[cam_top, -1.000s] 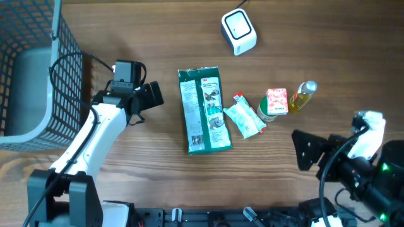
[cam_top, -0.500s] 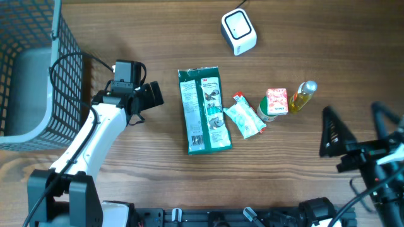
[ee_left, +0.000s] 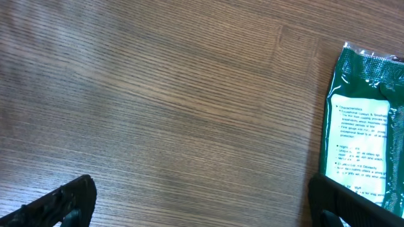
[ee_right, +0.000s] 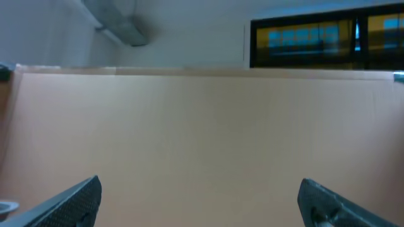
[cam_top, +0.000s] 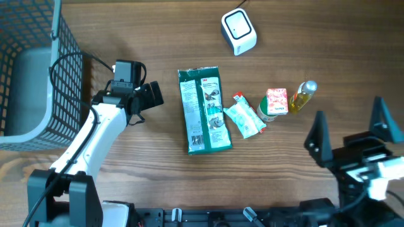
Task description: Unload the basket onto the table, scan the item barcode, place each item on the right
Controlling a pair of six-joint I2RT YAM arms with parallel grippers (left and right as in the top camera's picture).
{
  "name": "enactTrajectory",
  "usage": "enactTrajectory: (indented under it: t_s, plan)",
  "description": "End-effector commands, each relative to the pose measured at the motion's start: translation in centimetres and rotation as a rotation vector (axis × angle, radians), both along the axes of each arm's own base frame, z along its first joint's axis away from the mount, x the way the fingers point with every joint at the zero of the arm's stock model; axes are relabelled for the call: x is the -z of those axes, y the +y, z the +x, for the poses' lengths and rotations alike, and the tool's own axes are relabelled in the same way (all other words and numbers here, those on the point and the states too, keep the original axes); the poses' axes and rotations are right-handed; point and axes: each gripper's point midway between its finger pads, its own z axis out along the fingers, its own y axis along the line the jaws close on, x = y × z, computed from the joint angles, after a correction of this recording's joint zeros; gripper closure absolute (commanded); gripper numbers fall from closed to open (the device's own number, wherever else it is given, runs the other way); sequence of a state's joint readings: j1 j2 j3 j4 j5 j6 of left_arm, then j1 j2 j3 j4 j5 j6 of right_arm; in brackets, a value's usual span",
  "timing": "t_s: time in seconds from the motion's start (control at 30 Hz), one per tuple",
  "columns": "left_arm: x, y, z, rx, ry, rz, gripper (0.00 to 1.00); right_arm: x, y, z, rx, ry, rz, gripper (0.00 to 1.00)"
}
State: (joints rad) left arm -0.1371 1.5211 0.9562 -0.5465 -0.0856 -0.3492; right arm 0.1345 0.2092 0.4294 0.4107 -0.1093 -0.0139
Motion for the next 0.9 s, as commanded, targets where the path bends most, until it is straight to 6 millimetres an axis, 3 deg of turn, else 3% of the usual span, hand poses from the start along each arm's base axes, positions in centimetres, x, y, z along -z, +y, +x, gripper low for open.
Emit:
enactTrajectory:
  t_s: [0.0, 0.27, 0.33, 0.53, 0.67, 0.87]
  plan:
    - [-0.4, 0.3, 0.3, -0.007, -0.012, 0.012, 0.0, 3.4, 0.4, 0.5, -0.007, 0.012, -0.023, 0.0]
    - [-0.4, 0.3, 0.3, -0.007, -0.011, 0.012, 0.0, 12.0, 0.6, 2.5, -0.007, 0.113, -0.036, 0.0]
    - [-0.4, 0.3, 0.3, -0.007, -0.011, 0.012, 0.0, 13.4, 0.6, 3.1, -0.006, 0.144, -0.037, 0.0]
    - [-0.4, 0.3, 0.3, -0.007, -0.011, 0.012, 0.0, 20.0, 0.9, 5.4, -0.009, 0.419, -0.066, 0.0]
    - [-0.4, 0.3, 0.3, -0.007, -0.011, 0.012, 0.0, 24.3, 0.9, 5.9, -0.01, 0.596, -0.087, 0.0]
    - [-0.4, 0.3, 0.3, -0.007, -0.011, 0.012, 0.0, 24.8, 0.8, 6.0, -0.001, 0.613, -0.094, 0.0]
